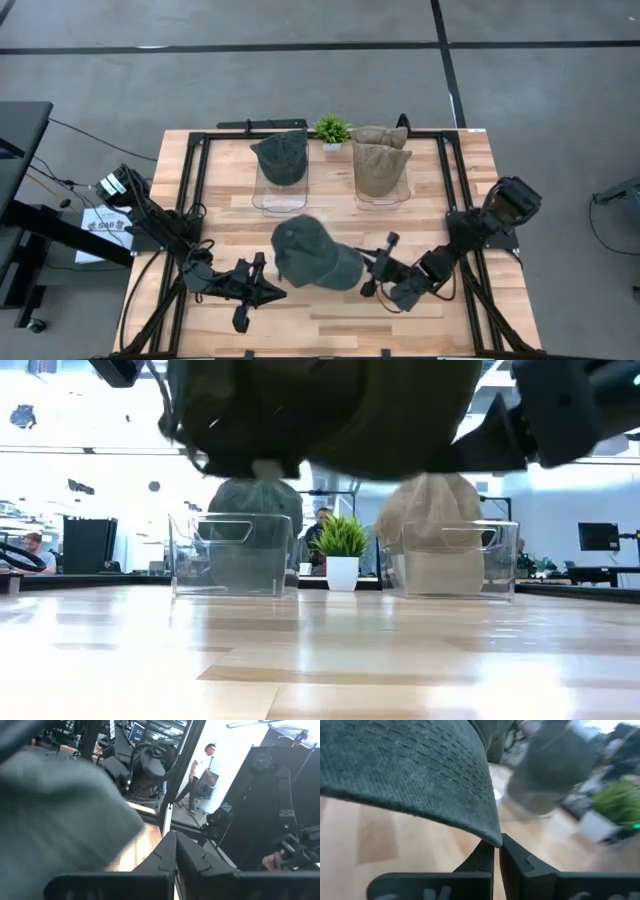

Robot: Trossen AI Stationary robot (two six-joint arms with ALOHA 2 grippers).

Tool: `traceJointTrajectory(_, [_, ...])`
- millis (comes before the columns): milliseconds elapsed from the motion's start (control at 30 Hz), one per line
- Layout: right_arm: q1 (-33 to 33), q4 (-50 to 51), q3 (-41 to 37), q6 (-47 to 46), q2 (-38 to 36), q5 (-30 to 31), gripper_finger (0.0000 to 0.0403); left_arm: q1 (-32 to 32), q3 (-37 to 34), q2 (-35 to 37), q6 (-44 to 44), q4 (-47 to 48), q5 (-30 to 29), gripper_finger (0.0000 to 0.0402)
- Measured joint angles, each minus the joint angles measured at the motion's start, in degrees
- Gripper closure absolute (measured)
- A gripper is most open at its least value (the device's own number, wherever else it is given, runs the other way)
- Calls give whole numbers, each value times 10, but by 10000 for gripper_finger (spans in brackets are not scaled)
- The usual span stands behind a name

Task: Pick & Place hat
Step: Put the black cap into the left transparent container

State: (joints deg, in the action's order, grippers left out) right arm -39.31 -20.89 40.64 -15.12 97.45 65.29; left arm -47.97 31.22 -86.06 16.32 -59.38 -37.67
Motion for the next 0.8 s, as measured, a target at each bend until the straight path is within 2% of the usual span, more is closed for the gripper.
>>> traceJointTrajectory(167, [-23, 19, 0, 12, -23, 120, 401, 2, 0, 0, 0, 0, 0, 395])
traceJointTrajectory(333, [-22, 20, 7, 96, -28, 242, 402, 3, 0, 0, 0, 0, 0, 395])
traceJointTrajectory(500, [7, 6, 24, 165, -27, 248, 402, 15, 0, -2, 0, -2, 0, 395])
traceJointTrajectory(800, [62, 7, 35, 182, -26, 248, 402, 64, 0, -55, 10, -49, 7, 395])
